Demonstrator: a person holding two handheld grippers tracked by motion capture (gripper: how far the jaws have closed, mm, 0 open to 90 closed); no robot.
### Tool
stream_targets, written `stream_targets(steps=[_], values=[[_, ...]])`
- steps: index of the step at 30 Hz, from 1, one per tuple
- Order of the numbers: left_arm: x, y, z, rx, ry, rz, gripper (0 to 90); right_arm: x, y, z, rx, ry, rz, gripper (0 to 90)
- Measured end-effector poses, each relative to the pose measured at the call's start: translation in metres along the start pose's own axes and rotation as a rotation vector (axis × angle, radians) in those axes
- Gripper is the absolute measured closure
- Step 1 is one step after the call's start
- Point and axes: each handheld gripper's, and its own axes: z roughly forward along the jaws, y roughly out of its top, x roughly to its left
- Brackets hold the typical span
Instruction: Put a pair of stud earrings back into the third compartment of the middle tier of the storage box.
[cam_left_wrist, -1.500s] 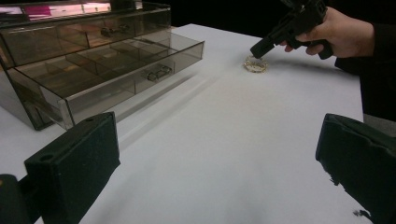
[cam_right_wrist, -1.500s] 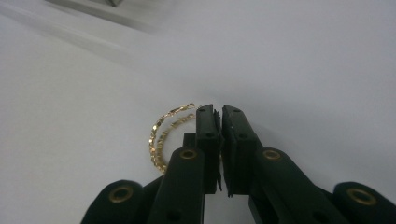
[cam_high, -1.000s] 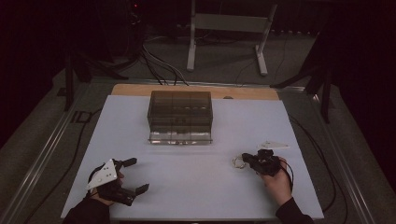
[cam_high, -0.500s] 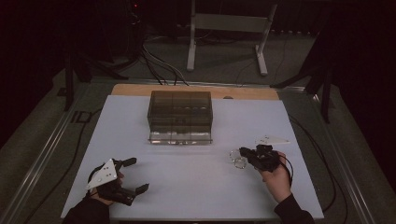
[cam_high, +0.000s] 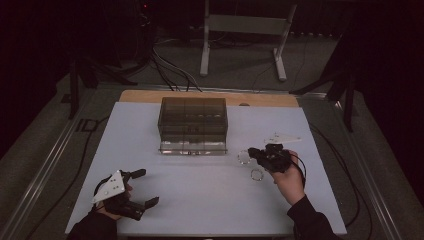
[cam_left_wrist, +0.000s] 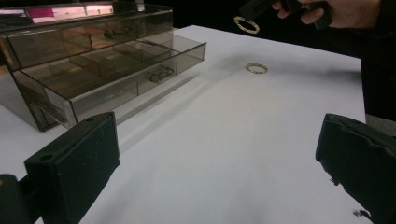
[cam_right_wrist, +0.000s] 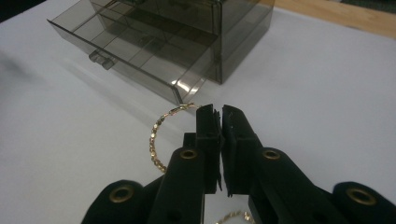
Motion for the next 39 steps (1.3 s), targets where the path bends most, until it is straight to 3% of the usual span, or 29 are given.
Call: stream_targets(steps=[19,39], values=[[-0.001,0.000,0.000,-0.004,-0.002,0.001,0.5,0.008,0.033,0.023,0.000,0.020,-0.044,86.5],[-0.001,0.001,-0.002,-0.005,0.001,0.008,0.5,0.021,0.068,0.048,-0.002,0.050,-0.058,86.5]])
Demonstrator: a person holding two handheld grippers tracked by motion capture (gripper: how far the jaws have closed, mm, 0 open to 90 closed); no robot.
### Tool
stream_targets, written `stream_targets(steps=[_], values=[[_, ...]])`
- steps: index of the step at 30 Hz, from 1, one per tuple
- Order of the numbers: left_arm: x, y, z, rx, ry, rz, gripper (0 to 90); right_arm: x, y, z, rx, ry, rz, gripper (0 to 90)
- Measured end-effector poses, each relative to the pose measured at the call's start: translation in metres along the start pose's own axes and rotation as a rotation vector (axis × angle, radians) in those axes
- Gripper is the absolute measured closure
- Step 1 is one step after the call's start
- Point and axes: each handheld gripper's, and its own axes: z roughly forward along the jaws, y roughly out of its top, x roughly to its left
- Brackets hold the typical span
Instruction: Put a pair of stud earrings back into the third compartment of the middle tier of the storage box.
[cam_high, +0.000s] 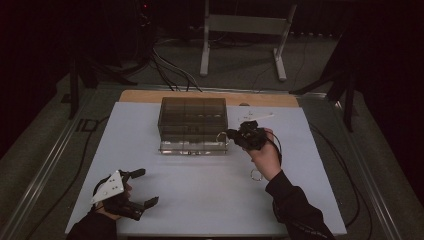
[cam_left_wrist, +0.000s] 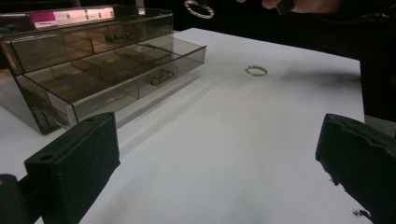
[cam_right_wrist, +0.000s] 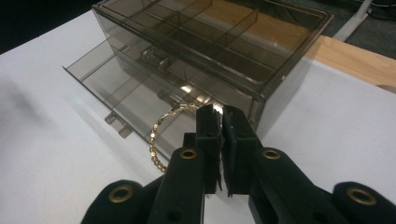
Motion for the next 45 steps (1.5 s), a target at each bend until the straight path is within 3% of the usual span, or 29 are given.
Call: stream_targets(steps=[14,33,37,40,45], values=[[0.000,0.000,0.000,-0.008,0.000,-0.001,0.5,0.004,0.009,0.029,0.032,0.001,0.024,86.4],[0.001,0.000,-0.001,-0.006,-0.001,-0.001,0.5,0.000,-0.003,0.066,0.114,-0.014,0.071,85.9],[0.001,0.000,-0.001,-0.010,-0.001,-0.003,0.5,0.002,-0.003,0.066,0.114,-0.005,0.065,73.9],[0.001,0.000,-0.001,-0.006,-0.002,0.001,0.5,0.004,-0.001,0.062,0.101,0.027,0.063,62.8],[0.001,0.000,-0.001,-0.007,0.000,0.000,0.5,0.012,0.003,0.051,0.069,0.057,0.048,51.1]])
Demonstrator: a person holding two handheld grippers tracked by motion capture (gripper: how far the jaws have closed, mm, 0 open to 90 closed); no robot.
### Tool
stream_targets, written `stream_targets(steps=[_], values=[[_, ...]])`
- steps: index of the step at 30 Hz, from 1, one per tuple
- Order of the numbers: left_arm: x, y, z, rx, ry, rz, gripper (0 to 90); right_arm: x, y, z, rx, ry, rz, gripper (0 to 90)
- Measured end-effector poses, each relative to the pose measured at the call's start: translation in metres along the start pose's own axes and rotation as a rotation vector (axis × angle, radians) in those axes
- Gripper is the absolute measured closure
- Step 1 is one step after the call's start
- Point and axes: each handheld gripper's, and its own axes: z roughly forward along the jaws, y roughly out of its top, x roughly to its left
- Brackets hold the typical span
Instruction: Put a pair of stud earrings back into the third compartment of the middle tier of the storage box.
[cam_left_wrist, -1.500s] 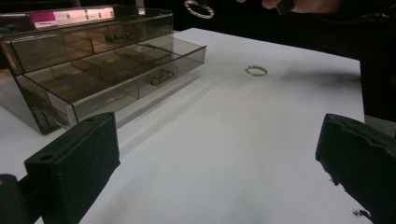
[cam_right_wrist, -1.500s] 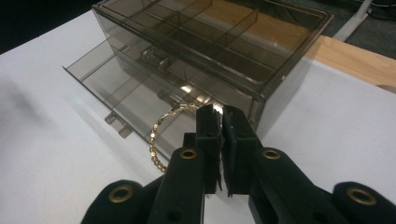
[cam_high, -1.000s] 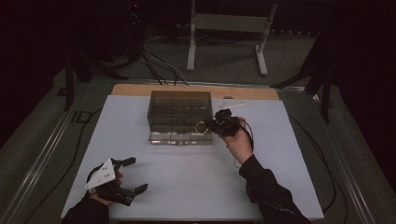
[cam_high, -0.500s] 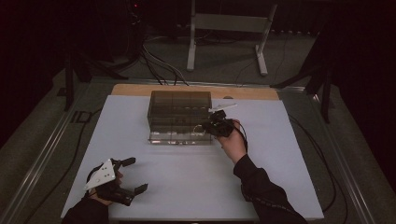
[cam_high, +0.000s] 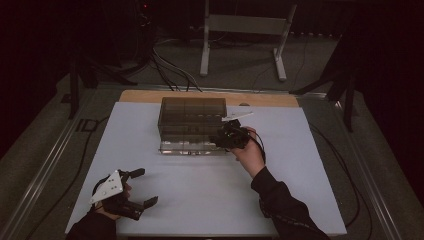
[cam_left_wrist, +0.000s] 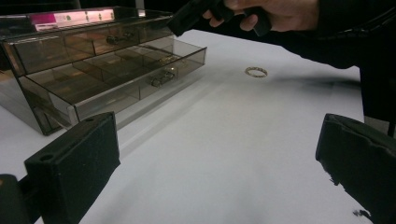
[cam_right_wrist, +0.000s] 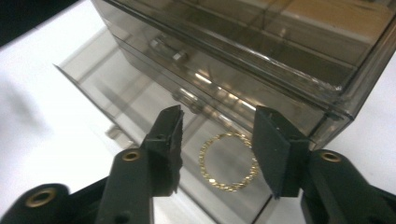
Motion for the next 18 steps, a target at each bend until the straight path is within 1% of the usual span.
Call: stream_targets(steps=[3,5,8,10,11,12,14,17,18], values=[[0.000,0.000,0.000,-0.004,0.000,-0.003,0.5,0.003,0.001,-0.007,-0.020,0.008,0.001,42.4],[0.000,0.000,0.000,-0.003,0.001,-0.003,0.6,0.006,0.001,-0.013,-0.044,0.008,-0.004,34.0],[0.000,0.000,0.000,0.001,0.001,0.005,0.6,0.006,0.000,-0.021,-0.054,0.011,-0.011,27.3],[-0.001,0.000,0.000,-0.001,0.002,0.003,0.5,0.006,0.000,-0.027,-0.067,0.015,-0.021,21.0],[-0.001,0.000,0.000,-0.002,0.002,0.005,0.5,0.006,0.000,-0.027,-0.067,0.015,-0.021,21.0],[-0.001,0.001,0.000,-0.002,0.001,0.004,0.5,0.005,-0.001,-0.032,-0.074,0.026,-0.030,16.0],[0.000,0.001,-0.001,-0.003,0.002,0.004,0.5,0.004,-0.002,-0.035,-0.083,0.026,-0.032,15.2],[-0.001,0.001,0.000,-0.001,0.002,0.003,0.5,0.002,-0.005,-0.046,-0.103,0.030,-0.040,14.0],[-0.001,0.001,0.000,0.002,0.000,0.003,0.5,0.002,-0.005,-0.046,-0.103,0.030,-0.040,14.0]])
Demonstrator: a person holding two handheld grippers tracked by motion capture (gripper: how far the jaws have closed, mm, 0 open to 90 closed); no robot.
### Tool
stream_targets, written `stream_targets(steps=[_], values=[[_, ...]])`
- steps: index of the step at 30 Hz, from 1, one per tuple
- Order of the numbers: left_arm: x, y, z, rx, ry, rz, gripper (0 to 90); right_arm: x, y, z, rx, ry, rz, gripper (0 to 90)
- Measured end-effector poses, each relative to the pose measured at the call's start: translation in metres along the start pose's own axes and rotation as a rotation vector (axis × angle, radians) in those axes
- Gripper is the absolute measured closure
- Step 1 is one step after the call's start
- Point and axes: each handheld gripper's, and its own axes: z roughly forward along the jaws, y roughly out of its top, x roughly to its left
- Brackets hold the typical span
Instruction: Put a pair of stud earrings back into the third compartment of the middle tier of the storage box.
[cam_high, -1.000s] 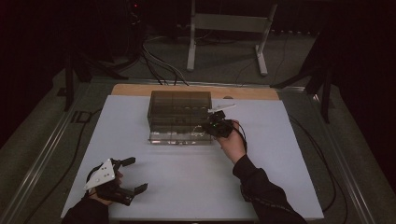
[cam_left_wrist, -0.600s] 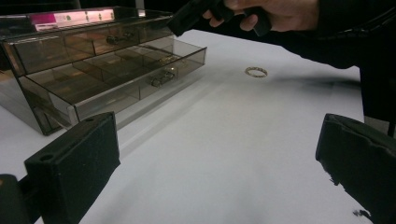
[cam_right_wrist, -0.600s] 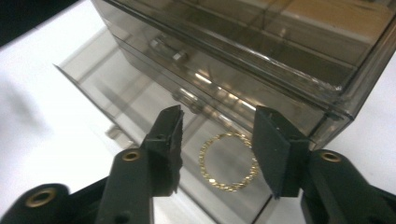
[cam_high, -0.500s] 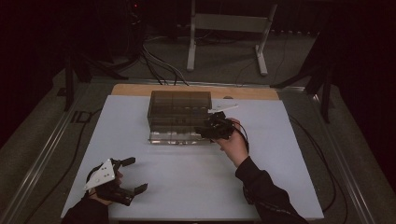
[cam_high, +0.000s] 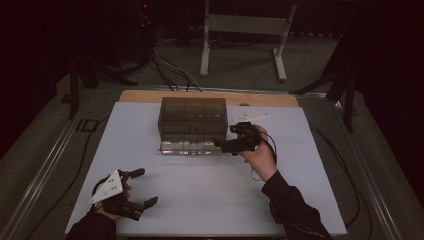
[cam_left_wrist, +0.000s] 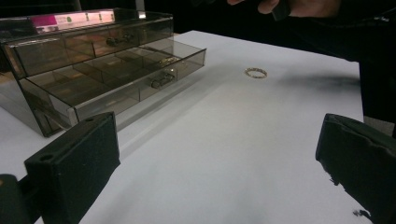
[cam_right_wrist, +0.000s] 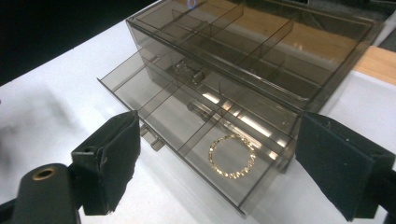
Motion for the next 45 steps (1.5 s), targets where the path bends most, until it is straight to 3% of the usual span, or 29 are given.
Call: stream_targets(steps=[2,8,13,35,39,45], values=[[0.000,0.000,0.000,0.001,0.002,0.003,0.5,-0.002,-0.002,-0.006,-0.012,0.015,0.014,12.0],[0.000,0.000,0.001,0.001,-0.001,0.000,0.5,-0.008,-0.010,-0.024,-0.009,-0.010,0.001,8.6],[-0.001,0.000,0.001,0.001,-0.005,0.002,0.5,-0.017,-0.020,-0.034,-0.012,-0.021,0.023,4.5],[-0.001,0.001,0.001,-0.002,-0.008,0.000,0.5,-0.042,-0.084,-0.069,-0.011,-0.109,0.066,5.4],[-0.001,0.001,0.001,-0.003,-0.007,-0.002,0.5,-0.044,-0.097,-0.072,-0.006,-0.137,0.049,6.0],[-0.001,0.001,0.001,-0.005,-0.010,-0.004,0.5,-0.050,-0.113,-0.075,0.026,-0.171,0.088,10.2]])
